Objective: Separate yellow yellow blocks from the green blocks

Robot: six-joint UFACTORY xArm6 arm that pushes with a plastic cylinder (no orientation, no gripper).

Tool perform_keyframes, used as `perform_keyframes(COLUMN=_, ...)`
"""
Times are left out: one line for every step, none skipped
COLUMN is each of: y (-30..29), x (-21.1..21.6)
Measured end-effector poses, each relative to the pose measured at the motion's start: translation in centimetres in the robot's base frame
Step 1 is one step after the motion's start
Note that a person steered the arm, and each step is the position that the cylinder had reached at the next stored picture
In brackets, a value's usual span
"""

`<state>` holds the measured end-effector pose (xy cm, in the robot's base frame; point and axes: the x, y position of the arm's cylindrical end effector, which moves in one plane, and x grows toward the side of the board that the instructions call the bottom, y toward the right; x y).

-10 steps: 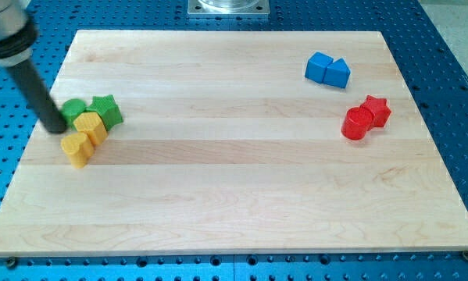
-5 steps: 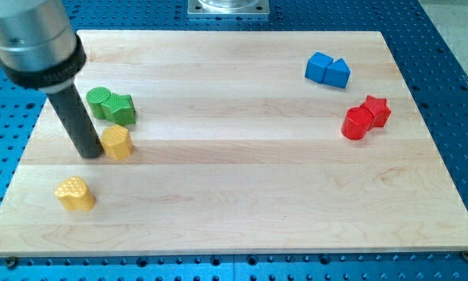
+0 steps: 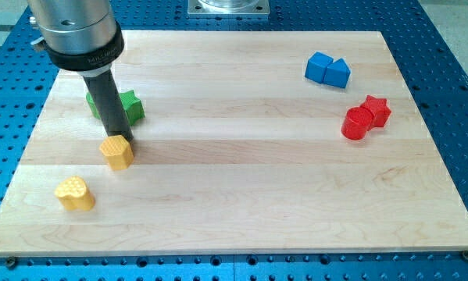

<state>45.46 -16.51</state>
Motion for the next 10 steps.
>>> perform_keyframes(y=0.0, x=0.0)
perform_keyframes(y=-3.9, x=2.5)
perform_keyframes(y=-4.6, x=1.1)
perform_keyframes(y=-2.9, x=-1.4)
perform_keyframes(y=-1.0, x=1.9)
perform_keyframes(y=-1.0, x=4.4)
perform_keyframes(y=-0.9, x=4.3)
perform_keyframes(y=-0.9, x=4.5)
perform_keyframes(y=0.8, x=2.1)
perform_keyframes(y=2.5, x=3.2)
